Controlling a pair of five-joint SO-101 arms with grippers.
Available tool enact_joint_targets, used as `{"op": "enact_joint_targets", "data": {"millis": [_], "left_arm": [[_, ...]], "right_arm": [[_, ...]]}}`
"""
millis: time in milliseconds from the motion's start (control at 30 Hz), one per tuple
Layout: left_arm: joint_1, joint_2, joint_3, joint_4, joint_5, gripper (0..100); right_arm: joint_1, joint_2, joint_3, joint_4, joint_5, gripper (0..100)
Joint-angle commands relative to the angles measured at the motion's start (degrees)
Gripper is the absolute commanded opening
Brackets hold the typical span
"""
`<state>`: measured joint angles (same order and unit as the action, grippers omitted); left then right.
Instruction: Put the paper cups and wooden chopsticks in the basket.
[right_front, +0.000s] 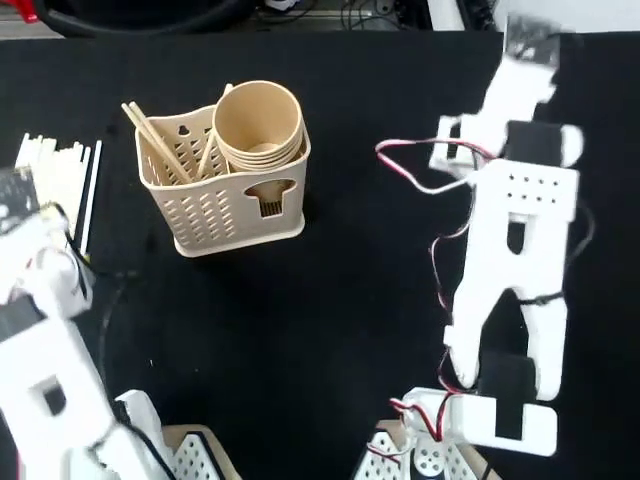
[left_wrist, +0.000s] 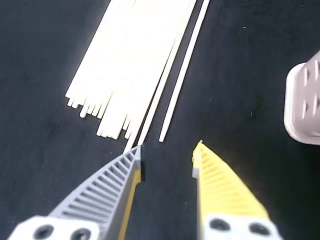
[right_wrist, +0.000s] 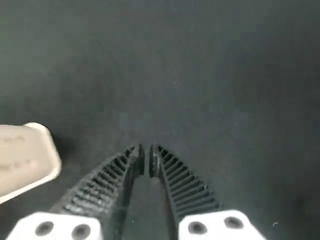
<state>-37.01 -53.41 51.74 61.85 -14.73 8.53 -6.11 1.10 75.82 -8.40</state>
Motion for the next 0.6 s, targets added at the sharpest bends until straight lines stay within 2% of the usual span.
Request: {"op": "enact_joint_targets", "data": {"millis": [0, 133, 467, 567], "left_arm": [[2.9, 16.5, -13.8, -0.2, -0.2, 18], [6.8, 30.1, -24.3, -0.1, -2.5, 18], [8.2, 63.2, -49.7, -0.1, -2.6, 18], [8.2, 72.7, -58.5, -0.1, -2.6, 18]], "right_arm": [[1.5, -1.8, 17.5, -18.0, 0.6, 4.2], [1.5, -1.8, 27.0, -30.3, 0.6, 4.2], [0.9, -1.7, 38.9, -42.9, 0.6, 4.2], [0.1, -1.7, 40.2, -44.4, 2.9, 4.2]]}}
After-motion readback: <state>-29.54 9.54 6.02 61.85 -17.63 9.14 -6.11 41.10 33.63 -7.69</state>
